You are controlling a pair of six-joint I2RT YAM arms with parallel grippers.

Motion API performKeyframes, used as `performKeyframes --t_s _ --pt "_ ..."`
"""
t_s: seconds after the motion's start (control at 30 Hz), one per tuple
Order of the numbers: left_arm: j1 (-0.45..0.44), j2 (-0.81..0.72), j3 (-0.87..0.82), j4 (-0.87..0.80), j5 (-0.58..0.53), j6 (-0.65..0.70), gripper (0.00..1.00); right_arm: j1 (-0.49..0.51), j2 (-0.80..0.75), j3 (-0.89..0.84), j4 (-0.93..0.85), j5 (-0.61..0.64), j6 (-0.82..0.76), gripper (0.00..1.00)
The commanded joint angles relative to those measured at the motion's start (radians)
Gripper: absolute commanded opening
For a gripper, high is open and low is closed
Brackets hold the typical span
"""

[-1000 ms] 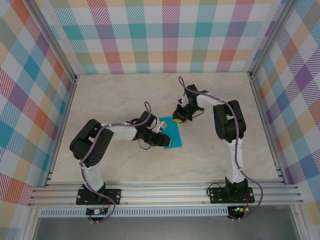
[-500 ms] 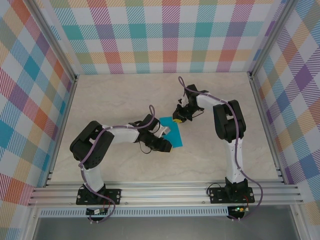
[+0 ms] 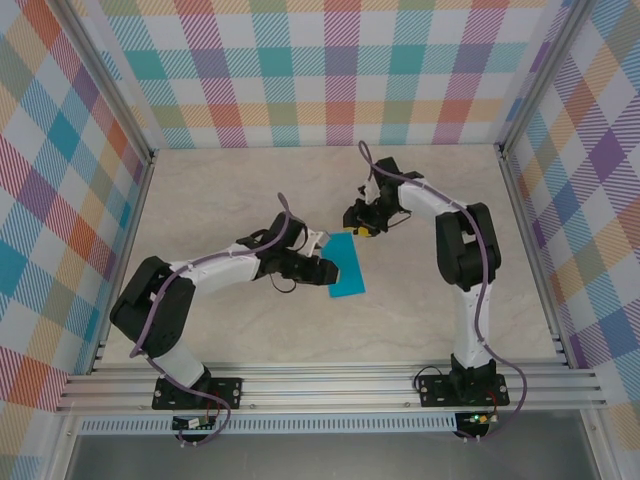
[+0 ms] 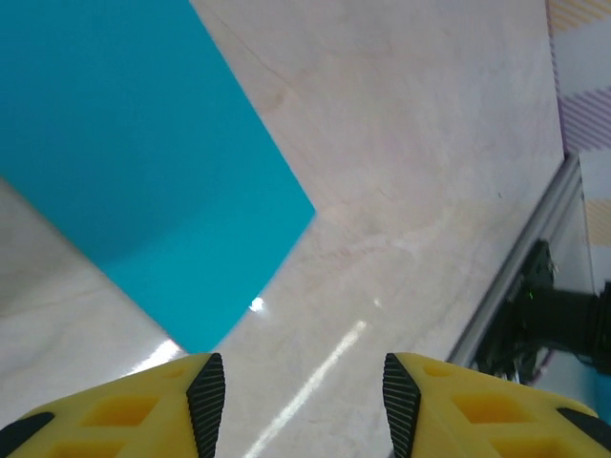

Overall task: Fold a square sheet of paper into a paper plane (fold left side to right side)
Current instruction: First fold the square sheet of paper in half at the center of the table.

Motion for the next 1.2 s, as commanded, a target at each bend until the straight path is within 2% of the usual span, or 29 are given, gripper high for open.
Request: performKeyframes --t_s 0.0,0.17,0.27,0.37,0.47,0.63,0.83,1.17 --pt "0.039 -0.018 0.010 0.027 -0.122 -0.064 0.50 -0.007 -0.114 -0.075 -0.029 0.041 -0.036 0.45" --pt "0.049 -0.033 0.008 0.042 -0.242 -0.094 0.51 -0.005 -0.194 -0.245 0.004 -0.021 -0.010 0.52" --pt "0.045 -0.046 0.006 0.069 -0.224 -0.055 0.52 -0.001 -0.229 -0.331 0.033 -0.029 0.009 0.53" --pt "0.028 -0.031 0.032 0.021 -0.232 -0.005 0.53 -0.003 -0.258 -0.375 0.021 0.019 0.006 0.53" --pt "0.028 0.020 0.063 0.013 -0.179 -0.025 0.52 -0.006 -0.292 -0.414 0.020 0.052 0.004 0.53" --pt "0.028 0.133 0.159 0.024 -0.124 -0.063 0.49 -0.011 -0.311 -0.449 0.043 0.030 0.013 0.54" --pt "0.039 0.274 0.304 -0.029 -0.135 -0.054 0.46 -0.010 -0.311 -0.461 0.085 -0.031 0.038 0.53" --pt "0.062 0.411 0.383 -0.086 -0.181 -0.051 0.42 -0.004 -0.285 -0.478 0.131 -0.082 0.058 0.53"
